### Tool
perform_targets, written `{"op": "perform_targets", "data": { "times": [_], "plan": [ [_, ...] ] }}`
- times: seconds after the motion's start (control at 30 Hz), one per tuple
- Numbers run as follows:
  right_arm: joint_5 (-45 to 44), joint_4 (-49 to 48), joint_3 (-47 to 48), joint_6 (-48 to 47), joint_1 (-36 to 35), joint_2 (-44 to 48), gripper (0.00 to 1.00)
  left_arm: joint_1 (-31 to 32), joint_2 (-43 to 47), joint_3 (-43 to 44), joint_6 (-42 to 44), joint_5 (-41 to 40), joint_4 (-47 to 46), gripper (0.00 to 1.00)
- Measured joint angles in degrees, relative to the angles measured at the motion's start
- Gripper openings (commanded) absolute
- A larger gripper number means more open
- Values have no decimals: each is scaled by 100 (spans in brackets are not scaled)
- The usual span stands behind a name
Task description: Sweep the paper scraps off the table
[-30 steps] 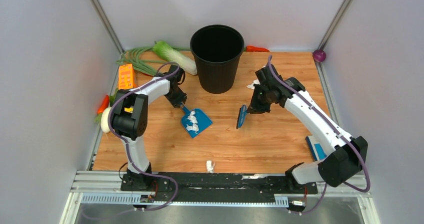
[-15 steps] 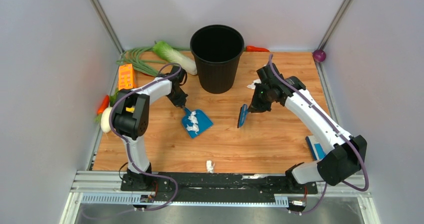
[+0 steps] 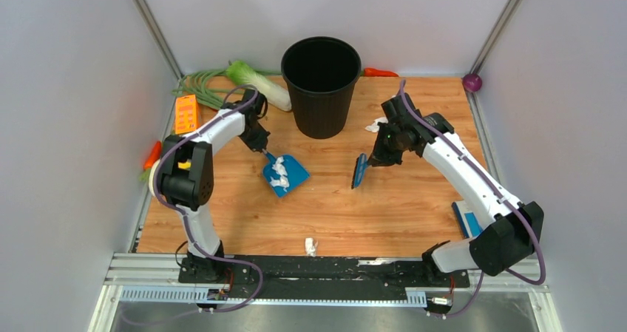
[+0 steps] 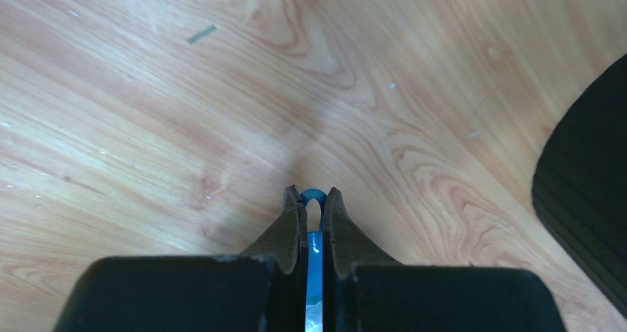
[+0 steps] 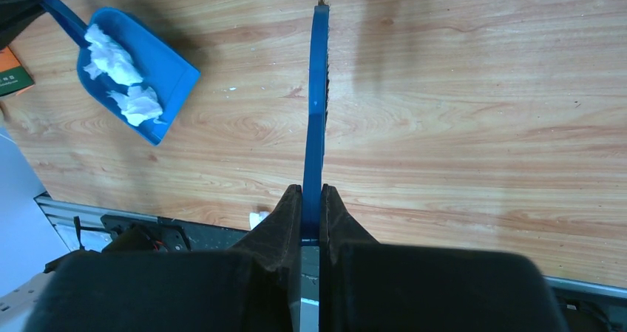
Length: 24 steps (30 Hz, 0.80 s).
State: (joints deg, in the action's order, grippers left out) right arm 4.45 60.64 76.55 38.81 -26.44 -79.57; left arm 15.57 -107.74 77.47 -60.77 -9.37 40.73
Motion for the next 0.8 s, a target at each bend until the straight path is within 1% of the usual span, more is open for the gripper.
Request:
{"op": "perform_targets", "data": {
  "times": [0.27,0.37,0.67,0.8],
  "plan": [
    [11,0,0,0,13,17,0,-540,361,238,87,26,232,0],
    [15,0,0,0,26,17,0,-730,494,459,90,4,492,0],
    [72,0,0,0,26,17,0,-1377,640,1781,92,26,1082,0],
    [131,-4,0,-2,26,15,0,-1541,546,2594,85,26,1510,0]
  ]
}}
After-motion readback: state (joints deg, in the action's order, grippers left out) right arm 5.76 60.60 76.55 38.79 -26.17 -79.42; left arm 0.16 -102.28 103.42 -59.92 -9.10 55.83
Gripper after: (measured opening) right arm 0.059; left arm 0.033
